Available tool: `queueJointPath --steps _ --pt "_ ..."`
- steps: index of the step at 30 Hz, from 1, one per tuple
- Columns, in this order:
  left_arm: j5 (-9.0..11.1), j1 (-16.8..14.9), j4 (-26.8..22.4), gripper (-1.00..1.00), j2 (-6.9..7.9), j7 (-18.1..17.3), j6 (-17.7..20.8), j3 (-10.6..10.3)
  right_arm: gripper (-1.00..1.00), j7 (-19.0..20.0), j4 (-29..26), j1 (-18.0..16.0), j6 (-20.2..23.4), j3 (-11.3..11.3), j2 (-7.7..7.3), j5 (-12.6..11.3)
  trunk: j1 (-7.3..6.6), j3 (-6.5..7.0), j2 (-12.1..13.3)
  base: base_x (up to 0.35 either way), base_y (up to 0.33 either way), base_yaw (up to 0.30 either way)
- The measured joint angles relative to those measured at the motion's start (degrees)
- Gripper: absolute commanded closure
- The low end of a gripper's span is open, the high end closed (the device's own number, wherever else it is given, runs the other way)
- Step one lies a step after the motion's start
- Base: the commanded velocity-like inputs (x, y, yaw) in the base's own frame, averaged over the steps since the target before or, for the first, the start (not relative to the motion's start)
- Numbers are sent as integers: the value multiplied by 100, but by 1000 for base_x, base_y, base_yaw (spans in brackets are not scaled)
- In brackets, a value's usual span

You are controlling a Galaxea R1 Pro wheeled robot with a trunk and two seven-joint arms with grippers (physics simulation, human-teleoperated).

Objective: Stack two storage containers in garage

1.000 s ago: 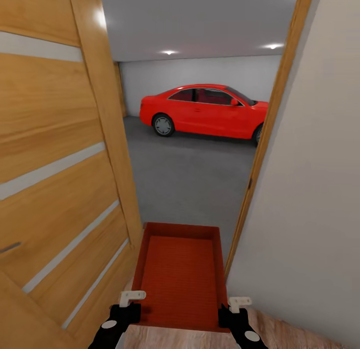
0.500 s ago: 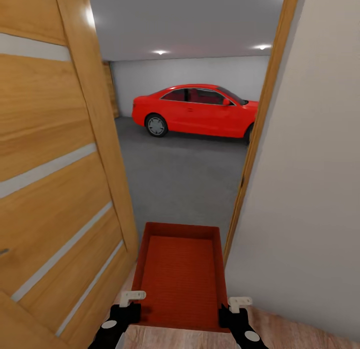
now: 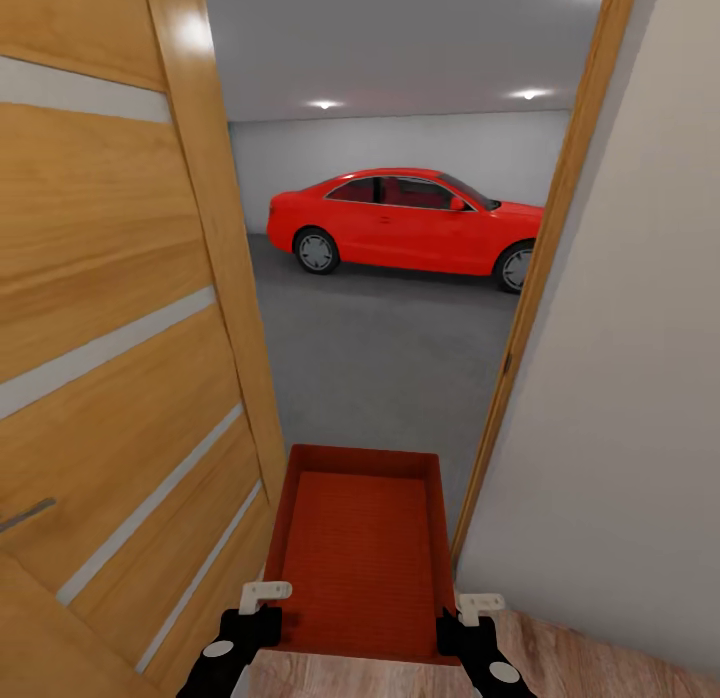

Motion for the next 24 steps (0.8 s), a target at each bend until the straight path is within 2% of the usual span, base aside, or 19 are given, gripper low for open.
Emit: queueJointPath --steps 12,24 --pt "0 0 -3 100 1 -2 3 -1 100 3 0 0 0 -2 0 0 -1 0 -1 16 11 0" --pt "1 0 4 100 1 -3 -4 2 100 -2 0 0 0 2 0 0 -2 0 0 266 34 0"
